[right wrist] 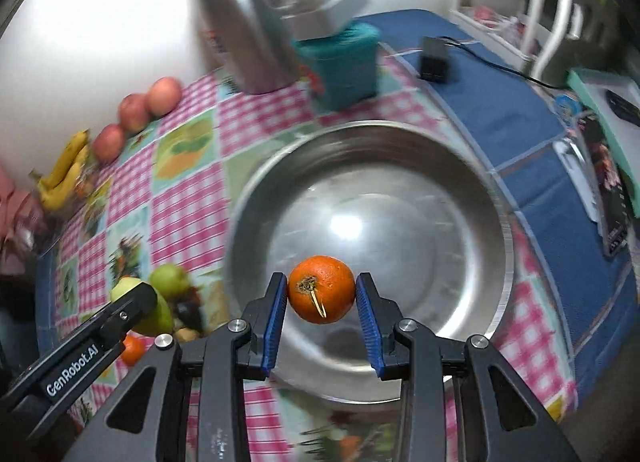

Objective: Organize fruits
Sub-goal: 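Carry both fruits over the steel bowl and open both tools to drop them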

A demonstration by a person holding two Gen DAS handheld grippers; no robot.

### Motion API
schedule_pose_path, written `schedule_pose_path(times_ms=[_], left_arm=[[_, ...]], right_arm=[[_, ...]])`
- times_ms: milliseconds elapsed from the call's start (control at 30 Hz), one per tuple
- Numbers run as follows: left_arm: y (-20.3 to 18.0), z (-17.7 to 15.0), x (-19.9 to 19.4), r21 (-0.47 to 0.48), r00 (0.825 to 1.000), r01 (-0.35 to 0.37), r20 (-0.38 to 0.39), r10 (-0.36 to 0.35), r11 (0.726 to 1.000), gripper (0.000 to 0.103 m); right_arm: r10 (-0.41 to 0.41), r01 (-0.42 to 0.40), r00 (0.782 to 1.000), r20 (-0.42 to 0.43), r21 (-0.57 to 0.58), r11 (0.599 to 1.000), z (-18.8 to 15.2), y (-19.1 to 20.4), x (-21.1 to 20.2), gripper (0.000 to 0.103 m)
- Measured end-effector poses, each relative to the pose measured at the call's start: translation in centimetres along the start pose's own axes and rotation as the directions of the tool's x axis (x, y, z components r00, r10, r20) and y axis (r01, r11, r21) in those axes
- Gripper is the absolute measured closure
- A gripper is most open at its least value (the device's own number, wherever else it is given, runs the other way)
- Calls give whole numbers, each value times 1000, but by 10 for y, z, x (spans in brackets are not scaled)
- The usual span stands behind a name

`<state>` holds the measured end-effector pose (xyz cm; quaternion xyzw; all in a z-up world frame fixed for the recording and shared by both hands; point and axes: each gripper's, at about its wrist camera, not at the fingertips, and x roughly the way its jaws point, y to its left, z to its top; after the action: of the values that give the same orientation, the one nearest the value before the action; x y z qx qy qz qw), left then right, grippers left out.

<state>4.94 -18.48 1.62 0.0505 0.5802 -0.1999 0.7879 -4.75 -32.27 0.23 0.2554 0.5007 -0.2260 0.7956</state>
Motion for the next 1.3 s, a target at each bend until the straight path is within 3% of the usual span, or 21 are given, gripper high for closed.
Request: schedule_pose_path(times_ms=[400,1000,1233,1300], left_arm=[[-61,-9,31,130,1000,16,-27,-12,991,60],[-73,-10,29,145,1000,4,-17,-2,989,58],[-56,-9,25,107,1000,-13,-13,15,994,39],[-50,-8,23,101,1000,-25,-6,26,995,35]], right_arm=[[-85,85,996,1,119,989,3,-60,1,66],[-101,105,994,-39,126,986,2,-71,9,66],[-104,109,994,-39,141,984,3,-73,7,63],[-110,112,994,-28,137,984,3,-72,4,54]])
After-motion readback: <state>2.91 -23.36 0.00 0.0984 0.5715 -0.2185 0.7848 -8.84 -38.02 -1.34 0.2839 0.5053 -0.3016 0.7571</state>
